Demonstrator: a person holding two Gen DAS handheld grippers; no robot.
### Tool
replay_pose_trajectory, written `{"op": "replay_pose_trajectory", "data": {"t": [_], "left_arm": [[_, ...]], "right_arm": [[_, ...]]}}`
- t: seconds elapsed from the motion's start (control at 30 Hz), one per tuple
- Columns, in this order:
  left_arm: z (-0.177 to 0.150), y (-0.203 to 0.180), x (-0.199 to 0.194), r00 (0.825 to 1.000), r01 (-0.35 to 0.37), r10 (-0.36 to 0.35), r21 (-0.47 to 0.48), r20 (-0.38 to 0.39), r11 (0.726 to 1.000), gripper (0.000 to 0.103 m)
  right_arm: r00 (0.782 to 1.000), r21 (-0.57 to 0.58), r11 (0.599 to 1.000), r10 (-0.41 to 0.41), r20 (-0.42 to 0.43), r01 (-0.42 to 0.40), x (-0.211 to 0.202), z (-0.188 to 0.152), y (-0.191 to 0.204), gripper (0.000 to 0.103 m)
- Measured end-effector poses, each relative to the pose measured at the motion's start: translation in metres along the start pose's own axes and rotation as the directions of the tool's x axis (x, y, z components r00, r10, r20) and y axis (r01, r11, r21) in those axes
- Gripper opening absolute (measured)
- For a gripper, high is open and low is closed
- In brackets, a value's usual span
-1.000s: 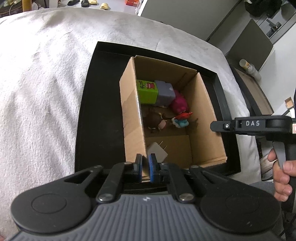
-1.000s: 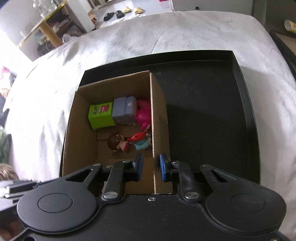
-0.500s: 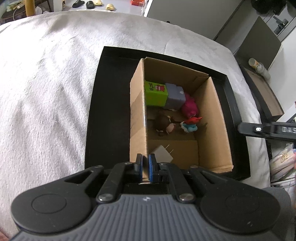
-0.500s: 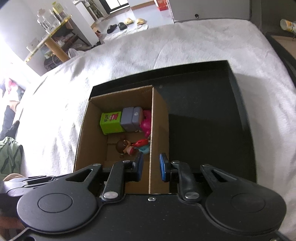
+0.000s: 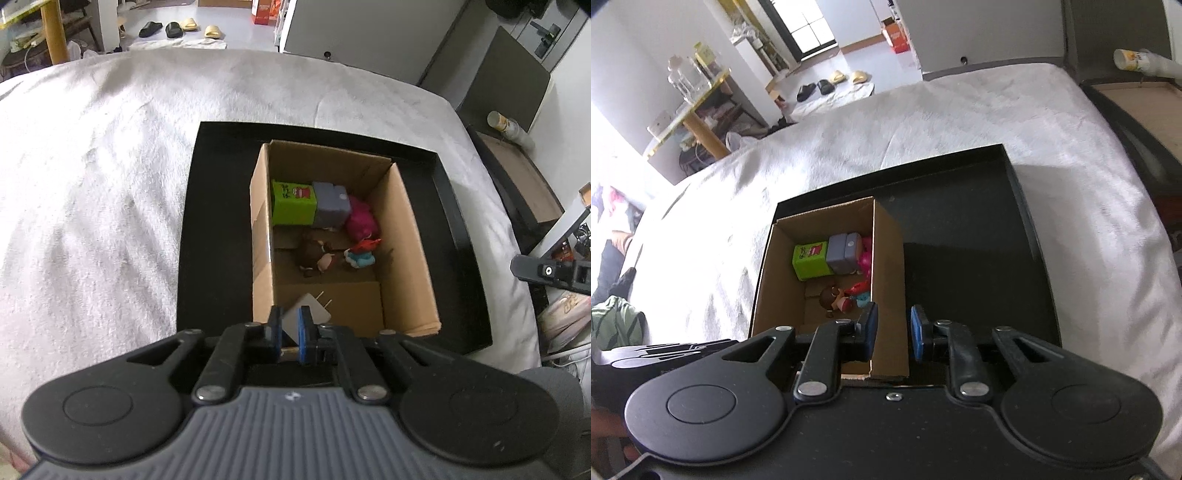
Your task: Organize rigid objects
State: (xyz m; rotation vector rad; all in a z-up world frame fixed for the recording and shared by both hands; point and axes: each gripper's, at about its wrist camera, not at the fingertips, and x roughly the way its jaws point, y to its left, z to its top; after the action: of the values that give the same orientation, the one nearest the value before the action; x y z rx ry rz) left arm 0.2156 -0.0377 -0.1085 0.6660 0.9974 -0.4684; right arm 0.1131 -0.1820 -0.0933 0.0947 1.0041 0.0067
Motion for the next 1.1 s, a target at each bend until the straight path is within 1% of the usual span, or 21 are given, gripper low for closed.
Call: {"op": "replay_pose_trajectory", "data": {"t": [0.07,0.13,0.2,0.27,0.33,0.37,0.4,0.43,0.47,0.5,0.53,0.57,0.6,0.63,0.7,0.73,0.8,0.87,0.97,1.1], "left_arm": [[-0.001,-0.002,-0.009,1.000,-0.003,0.003,0.002,0.006,1.000,0.008],[-0.002,-0.005,-0.021,1.000,-0.008,0.008,0.016,0.025,1.000,0.010],[-0.003,-0.008,-0.030,0.999,-0.011,0.010,0.020,0.043,1.000,0.011],[-0.005,-0.010,-0.038,0.998,-0.011,0.011,0.004,0.059,1.000,0.013],[-0.007,-0.013,-0.048,0.997,-0.007,0.007,-0.013,0.076,1.000,0.018],[-0.008,-0.015,-0.053,0.996,-0.004,0.006,-0.015,0.085,1.000,0.028],[-0.009,-0.016,-0.058,0.995,-0.005,0.007,-0.013,0.095,1.000,0.042],[-0.011,-0.018,-0.064,0.994,-0.009,0.010,-0.010,0.110,1.000,0.048],[-0.013,-0.020,-0.070,0.992,-0.012,0.012,-0.007,0.124,1.000,0.057],[-0.014,-0.021,-0.075,0.991,-0.014,0.015,-0.008,0.136,1.000,0.064],[-0.014,-0.021,-0.081,0.989,-0.015,0.017,-0.013,0.146,1.000,0.067],[-0.015,-0.021,-0.086,0.988,-0.014,0.017,-0.020,0.154,1.000,0.073],[-0.017,-0.021,-0.092,0.986,-0.014,0.017,-0.023,0.164,1.000,0.076],[-0.020,-0.022,-0.096,0.985,-0.025,0.040,-0.090,0.170,0.996,0.078],[-0.023,-0.023,-0.106,0.982,-0.024,0.040,-0.088,0.182,0.996,0.084],[-0.026,-0.024,-0.112,0.980,-0.035,0.063,-0.149,0.188,0.988,0.086],[-0.030,-0.025,-0.122,0.977,-0.037,0.066,-0.144,0.204,0.989,0.090],[-0.033,-0.027,-0.133,0.971,-0.038,0.067,-0.130,0.228,0.991,0.092],[-0.037,-0.032,-0.146,0.967,-0.046,0.073,-0.113,0.243,0.993,0.094],[-0.045,-0.039,-0.158,0.960,-0.036,0.063,-0.103,0.272,0.994,0.101]], "right_arm": [[1.000,0.010,1.000,-0.001,0.016,0.001,-0.007,-0.003,-0.001,0.029],[0.999,0.013,1.000,0.000,0.034,0.000,-0.014,-0.006,-0.001,0.040],[0.999,0.013,1.000,0.001,0.055,-0.002,-0.021,-0.009,0.000,0.046],[0.997,0.019,1.000,0.000,0.074,-0.002,-0.027,-0.012,0.000,0.049],[0.995,0.025,1.000,-0.003,0.099,0.001,-0.036,-0.015,-0.001,0.060],[0.994,0.027,1.000,-0.010,0.112,0.007,-0.040,-0.017,-0.001,0.064],[0.992,0.031,0.999,-0.016,0.127,0.013,-0.045,-0.019,-0.001,0.072],[0.990,0.035,0.999,-0.020,0.141,0.015,-0.050,-0.020,-0.001,0.079],[0.988,0.039,0.999,-0.021,0.152,0.016,-0.055,-0.022,-0.001,0.082],[0.986,0.040,0.999,-0.020,0.167,0.013,-0.060,-0.024,-0.001,0.086],[0.984,0.039,0.999,-0.017,0.178,0.011,-0.065,-0.025,-0.001,0.090],[0.982,0.039,0.999,-0.016,0.188,0.009,-0.070,-0.027,-0.001,0.092],[0.980,0.043,0.999,-0.016,0.199,0.008,-0.075,-0.028,-0.001,0.097],[0.977,0.044,0.999,-0.018,0.210,0.009,-0.080,-0.029,0.000,0.101],[0.972,0.041,0.999,-0.020,0.233,0.011,-0.089,-0.032,0.002,0.103],[0.970,0.041,0.999,-0.021,0.244,0.012,-0.093,-0.034,0.002,0.103],[0.966,0.049,0.999,-0.032,0.257,0.020,-0.099,-0.037,0.003,0.103],[0.962,0.050,0.998,-0.041,0.271,0.029,-0.105,-0.040,0.004,0.103],[0.958,0.051,0.998,-0.043,0.283,0.030,-0.113,-0.043,0.005,0.103],[0.953,0.041,0.998,-0.051,0.297,0.041,-0.125,-0.048,0.012,0.103]]}}
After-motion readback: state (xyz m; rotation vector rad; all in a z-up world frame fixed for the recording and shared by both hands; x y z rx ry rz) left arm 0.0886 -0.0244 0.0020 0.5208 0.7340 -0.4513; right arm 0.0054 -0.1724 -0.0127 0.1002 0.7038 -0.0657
